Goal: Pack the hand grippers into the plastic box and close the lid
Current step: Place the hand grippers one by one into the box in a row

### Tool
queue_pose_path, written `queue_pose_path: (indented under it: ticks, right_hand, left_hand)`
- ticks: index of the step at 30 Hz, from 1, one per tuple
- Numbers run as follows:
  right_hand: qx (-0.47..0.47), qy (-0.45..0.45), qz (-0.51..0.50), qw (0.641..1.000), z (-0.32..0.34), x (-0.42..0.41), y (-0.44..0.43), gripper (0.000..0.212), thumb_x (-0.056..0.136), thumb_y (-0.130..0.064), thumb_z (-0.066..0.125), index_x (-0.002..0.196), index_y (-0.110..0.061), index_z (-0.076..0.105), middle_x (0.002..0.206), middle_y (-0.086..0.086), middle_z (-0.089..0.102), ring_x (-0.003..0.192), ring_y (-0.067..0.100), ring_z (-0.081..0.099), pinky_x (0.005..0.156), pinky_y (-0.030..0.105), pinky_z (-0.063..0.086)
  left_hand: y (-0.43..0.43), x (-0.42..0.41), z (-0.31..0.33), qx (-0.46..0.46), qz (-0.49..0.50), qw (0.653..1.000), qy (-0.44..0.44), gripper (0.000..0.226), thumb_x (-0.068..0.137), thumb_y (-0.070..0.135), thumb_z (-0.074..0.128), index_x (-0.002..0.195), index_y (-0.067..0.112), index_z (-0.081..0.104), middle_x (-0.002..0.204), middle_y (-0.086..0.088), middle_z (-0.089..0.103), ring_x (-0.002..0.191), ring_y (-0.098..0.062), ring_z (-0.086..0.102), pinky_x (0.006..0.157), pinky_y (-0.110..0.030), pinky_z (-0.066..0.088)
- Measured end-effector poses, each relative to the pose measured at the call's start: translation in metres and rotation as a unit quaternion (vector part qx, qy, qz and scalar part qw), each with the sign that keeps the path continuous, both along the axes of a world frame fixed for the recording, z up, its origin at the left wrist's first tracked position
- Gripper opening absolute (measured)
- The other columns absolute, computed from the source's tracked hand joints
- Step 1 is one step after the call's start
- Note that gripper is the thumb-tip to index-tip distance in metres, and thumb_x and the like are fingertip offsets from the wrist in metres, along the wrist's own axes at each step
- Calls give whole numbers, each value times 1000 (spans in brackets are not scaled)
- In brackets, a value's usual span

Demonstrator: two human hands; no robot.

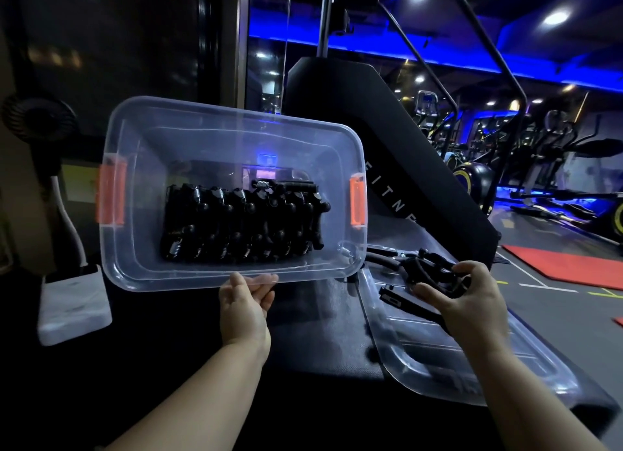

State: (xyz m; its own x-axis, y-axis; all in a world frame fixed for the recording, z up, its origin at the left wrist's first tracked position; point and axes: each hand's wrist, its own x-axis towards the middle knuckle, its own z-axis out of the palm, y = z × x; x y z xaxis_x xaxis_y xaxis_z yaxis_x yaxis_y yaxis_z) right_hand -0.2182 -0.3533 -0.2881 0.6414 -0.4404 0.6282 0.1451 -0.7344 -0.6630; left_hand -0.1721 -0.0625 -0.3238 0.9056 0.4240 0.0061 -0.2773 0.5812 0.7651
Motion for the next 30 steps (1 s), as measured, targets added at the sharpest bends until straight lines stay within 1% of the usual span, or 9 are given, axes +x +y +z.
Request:
queue_pose_path:
  ticks: [4, 7, 11, 16, 21, 24, 26, 28, 30]
  right_hand:
    - [16, -18, 49, 999, 2, 3, 20, 53, 47, -55, 84, 82, -38, 49, 79, -12, 59, 67, 0, 56, 54, 18, 37]
    - [-37, -2, 90, 995, 1, 7, 43, 53, 48, -53, 86, 76, -29, 48, 75, -11, 55, 66, 4, 52, 56, 21, 37]
    - [-130, 12, 123, 984, 2, 11, 73, 58, 48, -47, 89, 73, -23, 43, 72, -14, 45, 70, 1, 42, 57, 17, 30]
    - [-160, 27, 177, 971, 2, 15, 108, 59, 52, -48, 87, 78, -21, 42, 80, -13, 44, 70, 10, 40, 59, 16, 33]
    - [-169, 72, 198, 963, -1, 22, 122, 57, 60, -48, 84, 81, -24, 37, 81, -13, 42, 69, 10, 39, 57, 19, 33]
    - [-212, 130, 194, 949, 5, 25, 116, 50, 66, -52, 79, 82, -27, 38, 80, -12, 46, 72, 13, 44, 58, 25, 34]
    - [-245, 175, 202, 932, 13, 25, 109, 43, 69, -55, 75, 87, -32, 44, 83, -13, 51, 76, 11, 49, 60, 23, 36]
    - [-273, 214, 221, 911, 22, 24, 102, 37, 70, -55, 73, 97, -37, 54, 87, -15, 56, 80, 8, 53, 66, 24, 43]
    - [-295, 241, 246, 891, 31, 22, 98, 36, 72, -50, 74, 103, -41, 59, 86, -17, 59, 79, 4, 57, 70, 22, 47]
  left_hand:
    - [0, 0, 0, -1, -1, 1000, 0, 28, 101, 40, 30, 87, 21, 44, 70, 1, 73, 78, -13, 72, 72, -29, 47]
    - [0, -1, 0, -4, -2, 1000, 2, 28, 101, 40, 30, 87, 20, 45, 70, 1, 73, 78, -13, 72, 73, -29, 47]
    - [0, -1, 0, -7, -3, 1000, 3, 29, 100, 41, 30, 88, 20, 45, 70, 1, 73, 76, -12, 71, 73, -29, 47]
    - [0, 2, 0, -11, 0, 1000, 15, 29, 100, 42, 30, 87, 21, 46, 69, 0, 73, 74, -12, 71, 73, -29, 46]
    - [0, 3, -2, -12, -6, 1000, 16, 29, 100, 42, 31, 88, 20, 45, 71, -3, 73, 76, -14, 71, 73, -29, 47]
    - [0, 3, -2, -14, -9, 1000, 12, 29, 100, 42, 31, 88, 20, 45, 73, -4, 73, 79, -16, 71, 72, -29, 46]
    - [0, 3, -2, -10, -10, 1000, 10, 29, 100, 42, 31, 87, 20, 45, 73, -4, 73, 79, -16, 71, 73, -29, 47]
    - [1, 3, -3, -5, -10, 1000, 9, 30, 100, 42, 31, 88, 20, 45, 74, -4, 74, 79, -15, 71, 73, -29, 47]
    - [1, 3, -3, -5, -11, 1000, 7, 30, 100, 42, 30, 88, 19, 45, 73, -3, 73, 79, -15, 71, 73, -29, 47]
